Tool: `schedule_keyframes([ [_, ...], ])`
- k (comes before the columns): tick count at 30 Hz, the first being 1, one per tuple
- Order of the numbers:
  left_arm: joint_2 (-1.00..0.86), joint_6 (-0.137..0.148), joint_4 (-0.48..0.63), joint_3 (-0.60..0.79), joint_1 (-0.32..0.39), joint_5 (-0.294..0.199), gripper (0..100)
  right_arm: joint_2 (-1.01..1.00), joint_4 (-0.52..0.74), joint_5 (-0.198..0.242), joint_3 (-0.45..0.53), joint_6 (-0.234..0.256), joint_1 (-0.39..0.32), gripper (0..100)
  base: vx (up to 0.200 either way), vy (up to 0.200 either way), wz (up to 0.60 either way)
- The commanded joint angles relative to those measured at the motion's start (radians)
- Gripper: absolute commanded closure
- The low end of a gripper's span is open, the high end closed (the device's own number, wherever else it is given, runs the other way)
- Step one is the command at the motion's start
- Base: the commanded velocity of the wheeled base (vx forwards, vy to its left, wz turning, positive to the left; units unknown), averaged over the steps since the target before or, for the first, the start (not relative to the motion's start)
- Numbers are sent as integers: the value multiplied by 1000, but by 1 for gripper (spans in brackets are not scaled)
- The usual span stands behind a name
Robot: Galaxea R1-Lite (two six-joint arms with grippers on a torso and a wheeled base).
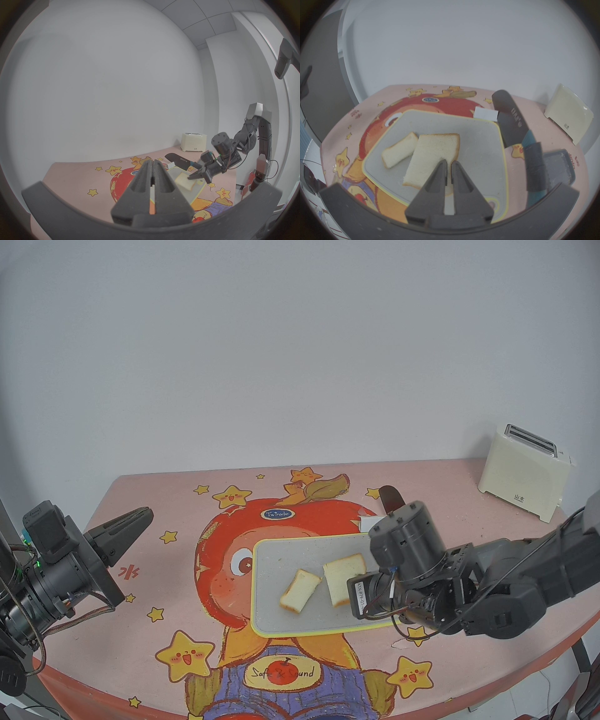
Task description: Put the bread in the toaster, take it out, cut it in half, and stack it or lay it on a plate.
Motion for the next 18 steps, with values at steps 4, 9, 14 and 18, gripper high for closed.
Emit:
schedule_keyframes([
  [4, -40, -1, 5, -8, 6, -1, 100, -226, 1, 8, 104, -11, -9, 100, 0, 0, 0],
  [9, -43, -1, 5, -8, 12, -1, 100, -336, -4, 10, 222, -86, -29, 100, 0, 0, 0],
  [14, -45, 0, 4, -8, 12, -1, 100, -413, -13, 14, 249, -105, -118, 100, 0, 0, 0],
  [18, -40, 3, 7, 17, 11, 0, 100, -526, -1, 103, 297, -112, -220, 100, 0, 0, 0],
])
